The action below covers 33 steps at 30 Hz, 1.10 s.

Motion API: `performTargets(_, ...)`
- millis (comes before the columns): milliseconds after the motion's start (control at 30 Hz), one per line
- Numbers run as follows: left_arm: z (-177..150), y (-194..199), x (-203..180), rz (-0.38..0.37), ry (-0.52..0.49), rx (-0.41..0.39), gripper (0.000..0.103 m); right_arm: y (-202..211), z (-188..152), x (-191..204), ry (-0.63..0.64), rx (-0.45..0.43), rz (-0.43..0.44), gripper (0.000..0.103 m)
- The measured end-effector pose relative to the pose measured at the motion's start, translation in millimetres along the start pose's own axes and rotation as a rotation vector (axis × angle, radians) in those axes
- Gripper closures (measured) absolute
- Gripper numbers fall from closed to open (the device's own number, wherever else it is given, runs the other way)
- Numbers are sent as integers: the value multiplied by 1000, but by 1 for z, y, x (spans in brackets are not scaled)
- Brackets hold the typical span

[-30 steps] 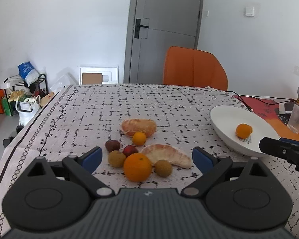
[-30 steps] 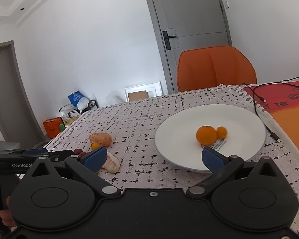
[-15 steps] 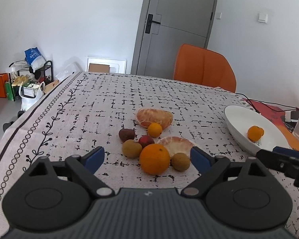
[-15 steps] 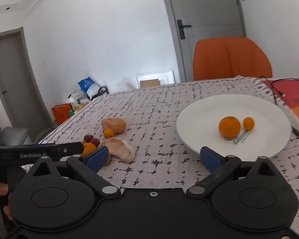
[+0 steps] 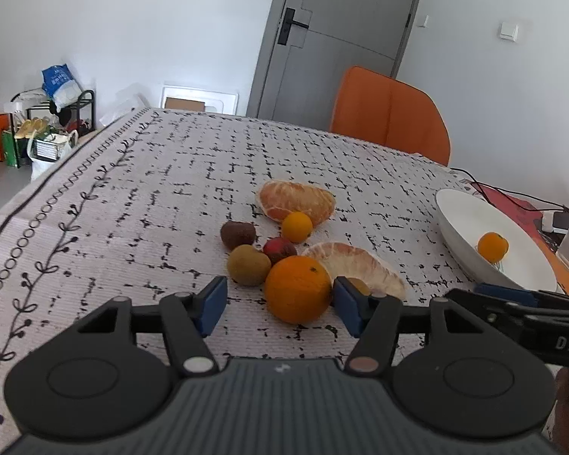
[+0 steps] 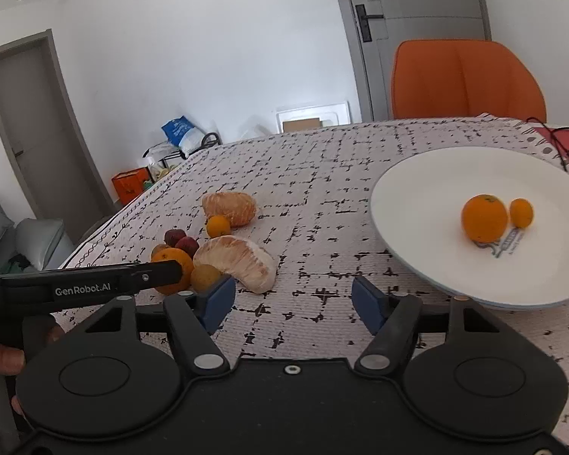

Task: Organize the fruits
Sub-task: 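Grasp another large orange with the left tool while the right tool reaches the pomelo segment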

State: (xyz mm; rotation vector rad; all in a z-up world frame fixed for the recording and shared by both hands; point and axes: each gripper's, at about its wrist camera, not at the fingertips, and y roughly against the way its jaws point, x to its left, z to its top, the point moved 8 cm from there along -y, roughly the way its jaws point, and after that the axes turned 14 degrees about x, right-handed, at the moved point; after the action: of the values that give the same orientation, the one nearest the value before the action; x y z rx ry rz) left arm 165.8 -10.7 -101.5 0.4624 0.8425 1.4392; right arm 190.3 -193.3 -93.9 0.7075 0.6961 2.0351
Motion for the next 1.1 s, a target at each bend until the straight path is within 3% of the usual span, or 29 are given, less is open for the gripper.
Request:
performTargets(133,1,-4,-1,-50,6,5,65,-12,1,1,5,31,-5,41)
performTargets(500,6,16,23,-18,36,-24,65,-36,12,20,50,56,19,54)
performTargets(600,5,18,28,-7,46,-22,65,-41,14,25,64,57,21,68)
performTargets(633,5,18,29,-5,48,-20,65,-42,14,25,70,56,8,79)
performTargets(733,5,18,30,-1,48,-17,65,-40,14,23,63,56,13,84)
performTargets(867,5,19,25,-2,37,-18,65,-30,12,15,38,43,21,103)
performTargets(1100,2,20,19,2,26,-18,65,-26,2,9,20,64,15,101)
